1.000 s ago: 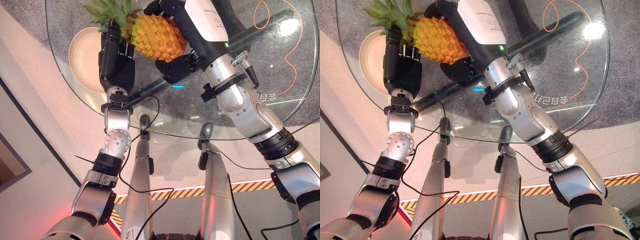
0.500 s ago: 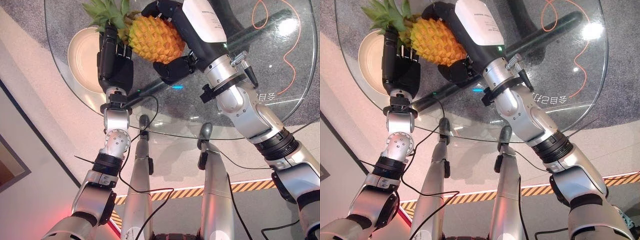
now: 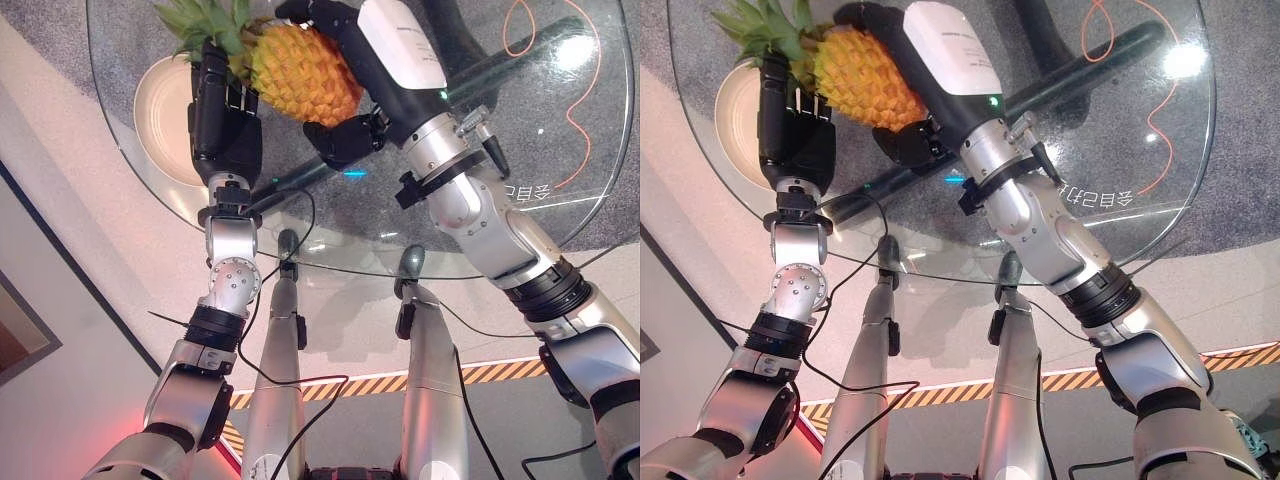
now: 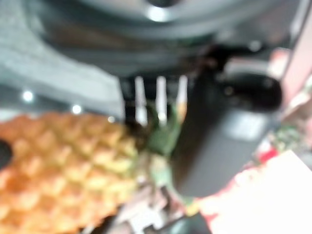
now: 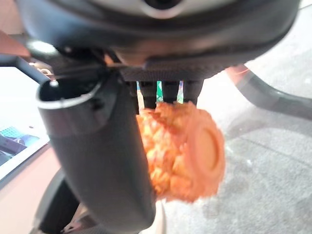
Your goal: Pick up the fruit to the plate
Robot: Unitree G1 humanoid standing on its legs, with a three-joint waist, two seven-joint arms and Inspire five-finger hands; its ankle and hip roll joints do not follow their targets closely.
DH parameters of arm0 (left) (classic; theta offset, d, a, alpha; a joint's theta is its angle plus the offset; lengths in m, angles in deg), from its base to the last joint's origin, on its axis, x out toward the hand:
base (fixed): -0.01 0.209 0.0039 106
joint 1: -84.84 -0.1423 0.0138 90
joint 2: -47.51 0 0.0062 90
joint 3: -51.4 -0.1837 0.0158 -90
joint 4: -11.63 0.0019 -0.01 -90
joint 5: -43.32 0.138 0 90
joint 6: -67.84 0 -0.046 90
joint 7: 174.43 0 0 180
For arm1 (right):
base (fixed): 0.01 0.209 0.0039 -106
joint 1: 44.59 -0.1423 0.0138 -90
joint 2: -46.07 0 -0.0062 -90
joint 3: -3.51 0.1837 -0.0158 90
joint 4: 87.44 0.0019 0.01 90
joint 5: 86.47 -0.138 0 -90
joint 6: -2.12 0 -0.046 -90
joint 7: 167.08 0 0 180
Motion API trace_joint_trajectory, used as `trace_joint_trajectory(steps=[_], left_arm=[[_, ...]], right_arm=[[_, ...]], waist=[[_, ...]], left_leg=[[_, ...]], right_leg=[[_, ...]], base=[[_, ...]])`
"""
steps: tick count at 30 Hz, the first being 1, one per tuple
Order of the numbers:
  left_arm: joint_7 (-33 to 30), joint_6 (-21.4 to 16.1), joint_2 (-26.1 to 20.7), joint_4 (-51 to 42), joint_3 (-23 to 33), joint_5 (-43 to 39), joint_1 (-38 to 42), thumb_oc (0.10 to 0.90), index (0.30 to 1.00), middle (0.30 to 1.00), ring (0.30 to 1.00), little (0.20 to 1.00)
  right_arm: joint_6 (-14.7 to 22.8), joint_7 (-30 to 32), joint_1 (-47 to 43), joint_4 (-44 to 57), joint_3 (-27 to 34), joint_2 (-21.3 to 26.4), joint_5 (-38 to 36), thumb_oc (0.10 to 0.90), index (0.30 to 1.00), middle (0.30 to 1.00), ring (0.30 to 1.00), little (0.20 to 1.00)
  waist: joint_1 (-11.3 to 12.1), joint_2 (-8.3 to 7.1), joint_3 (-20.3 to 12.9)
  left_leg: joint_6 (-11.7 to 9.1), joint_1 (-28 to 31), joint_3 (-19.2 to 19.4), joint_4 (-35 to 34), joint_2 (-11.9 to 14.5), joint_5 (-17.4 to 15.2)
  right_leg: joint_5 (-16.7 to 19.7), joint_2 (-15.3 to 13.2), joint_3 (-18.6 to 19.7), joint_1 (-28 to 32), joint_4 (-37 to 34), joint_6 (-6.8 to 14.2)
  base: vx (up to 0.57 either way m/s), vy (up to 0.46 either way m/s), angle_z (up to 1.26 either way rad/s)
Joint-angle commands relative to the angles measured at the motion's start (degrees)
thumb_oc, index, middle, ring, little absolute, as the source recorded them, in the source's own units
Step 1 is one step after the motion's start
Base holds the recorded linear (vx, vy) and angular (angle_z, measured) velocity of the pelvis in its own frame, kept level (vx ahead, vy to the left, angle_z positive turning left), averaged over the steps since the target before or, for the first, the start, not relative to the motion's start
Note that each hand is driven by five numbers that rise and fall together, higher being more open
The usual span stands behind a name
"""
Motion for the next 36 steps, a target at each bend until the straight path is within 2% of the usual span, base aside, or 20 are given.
trace_joint_trajectory(steps=[1, 11, 18, 30, 36], left_arm=[[6.3, -4.6, -0.2, -6.0, -1.2, 6.2, 9.0, 0.100, 0.300, 0.300, 0.300, 0.200], [-0.3, -11.9, 0.5, -5.4, 1.2, 11.7, 9.8, 0.100, 0.300, 0.300, 0.300, 0.200], [-4.8, -15.4, 0.8, -5.1, 3.0, 14.9, 10.0, 0.100, 0.300, 0.300, 0.300, 0.200], [-11.4, -17.8, 0.2, -3.6, 4.7, 20.6, 10.9, 0.100, 0.300, 0.300, 0.300, 0.200], [-12.5, -18.9, -0.1, -2.1, 5.4, 21.7, 11.2, 0.100, 0.300, 0.300, 0.300, 0.200]], right_arm=[[3.7, 5.6, -6.0, 6.2, 2.5, -1.7, -0.5, 0.800, 0.900, 0.900, 0.900, 0.900], [2.6, 8.0, -5.6, 5.1, 4.7, -3.0, -0.2, 0.800, 0.900, 0.900, 0.900, 0.900], [2.8, 8.8, -5.4, 4.5, 5.6, -3.3, 0.2, 0.800, 0.900, 0.900, 0.900, 0.900], [1.9, 11.7, -5.4, 3.5, 6.7, -3.7, 0.5, 0.800, 0.900, 0.900, 0.900, 0.900], [2.5, 13.6, -5.0, 3.2, 8.0, -3.6, 0.4, 0.800, 0.900, 0.900, 0.900, 0.900]], waist=[[0.0, -2.12, -1.1], [0.2, -2.28, -1.1], [0.3, -2.24, -1.1], [0.5, -2.25, -1.1], [0.1, -2.28, -1.1]], left_leg=[[3.1, 0.6, 2.4, 5.4, -4.2, -5.8], [3.1, 0.6, 2.2, 5.2, -4.3, -5.9], [3.1, 0.3, 2.1, 5.2, -4.4, -5.4], [2.8, 0.8, 1.9, 5.0, -4.1, -6.0], [2.9, 0.7, 2.1, 4.5, -4.0, -5.5]], right_leg=[[10.2, 4.5, -2.3, 7.0, -17.0, 0.5], [10.0, 4.6, -2.3, 7.1, -17.1, 0.3], [10.4, 4.6, -2.3, 6.7, -17.2, 0.2], [9.6, 4.6, -2.4, 7.3, -17.1, 0.0], [10.1, 4.6, -2.2, 7.0, -17.5, 0.0]], base=[[0.00, 0.000, 0.00], [0.00, 0.000, 0.00], [-0.01, 0.000, 0.00], [0.00, 0.000, 0.00], [0.00, 0.000, 0.00]])
